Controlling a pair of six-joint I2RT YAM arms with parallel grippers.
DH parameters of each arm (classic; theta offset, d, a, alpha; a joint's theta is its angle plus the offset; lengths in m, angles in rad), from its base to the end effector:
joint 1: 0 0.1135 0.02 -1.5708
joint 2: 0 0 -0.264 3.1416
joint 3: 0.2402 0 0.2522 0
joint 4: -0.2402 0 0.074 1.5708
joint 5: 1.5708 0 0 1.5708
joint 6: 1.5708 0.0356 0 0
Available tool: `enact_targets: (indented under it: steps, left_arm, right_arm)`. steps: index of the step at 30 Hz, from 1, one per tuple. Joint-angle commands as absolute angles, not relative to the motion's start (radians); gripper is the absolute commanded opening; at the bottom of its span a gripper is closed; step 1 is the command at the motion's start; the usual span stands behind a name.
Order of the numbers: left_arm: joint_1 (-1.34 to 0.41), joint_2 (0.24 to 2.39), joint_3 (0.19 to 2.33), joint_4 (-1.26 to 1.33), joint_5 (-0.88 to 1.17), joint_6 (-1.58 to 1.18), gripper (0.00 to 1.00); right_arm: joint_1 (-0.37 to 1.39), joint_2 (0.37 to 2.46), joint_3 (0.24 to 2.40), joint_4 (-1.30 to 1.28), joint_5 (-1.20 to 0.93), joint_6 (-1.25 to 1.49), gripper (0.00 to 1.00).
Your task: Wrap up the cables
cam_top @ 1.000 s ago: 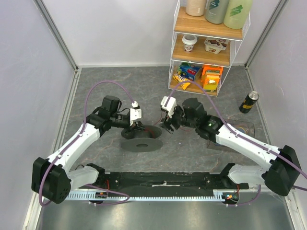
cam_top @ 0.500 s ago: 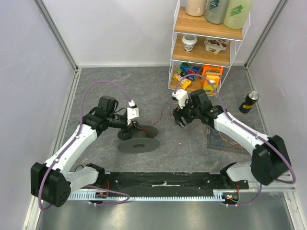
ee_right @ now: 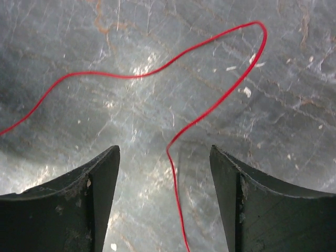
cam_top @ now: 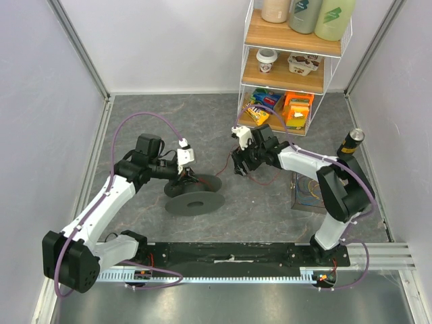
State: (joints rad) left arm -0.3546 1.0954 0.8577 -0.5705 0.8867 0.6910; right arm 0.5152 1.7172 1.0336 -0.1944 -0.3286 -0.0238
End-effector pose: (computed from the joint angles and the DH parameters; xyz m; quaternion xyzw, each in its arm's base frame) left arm 0.1949 -0.1016 0.2791 0.5570 0.6467 -0.3363 0.3981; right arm 0.3034 0.1850 0.1836 -0.3006 0.8797 0.2307 0.2875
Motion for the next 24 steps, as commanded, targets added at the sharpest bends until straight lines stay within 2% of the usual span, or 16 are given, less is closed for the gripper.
enact_targets:
  steps: [1,5,7,9,11,12,19,24]
  left_arm:
    - [-0.347,1.062,0.894,-0.537,0.894,0.643,0.02]
    - [-0.341,1.055,0.893,-0.522,0.881,0.603,0.02]
    - [-0.333,1.051,0.9,-0.517,0.874,0.568,0.02]
    - [-0.315,1.051,0.914,-0.514,0.879,0.534,0.02]
    - [-0.292,1.045,0.933,-0.517,0.893,0.502,0.02]
    - [-0.278,1.042,0.945,-0.52,0.897,0.486,0.02]
    - [-0.18,1.02,1.037,-0.534,0.93,0.368,0.02]
    - [-0.126,1.043,1.132,-0.466,0.913,0.163,0.02]
  right_arm:
    - [0.529,1.778,1.106,-0.091,-0.347,0.047,0.75]
    - [0.531,1.822,1.118,-0.08,-0.325,0.063,0.67]
    - [0.529,1.832,1.118,-0.084,-0.324,0.06,0.5]
    - [0.526,1.83,1.124,-0.115,-0.334,0.052,0.29]
    - [0.52,1.809,1.14,-0.167,-0.373,0.031,0.04]
    - [0.519,1.787,1.134,-0.181,-0.38,0.029,0.0]
    - [0.488,1.537,1.051,-0.285,-0.373,-0.052,0.0]
    - [0.468,1.439,1.016,-0.397,-0.356,-0.141,0.0]
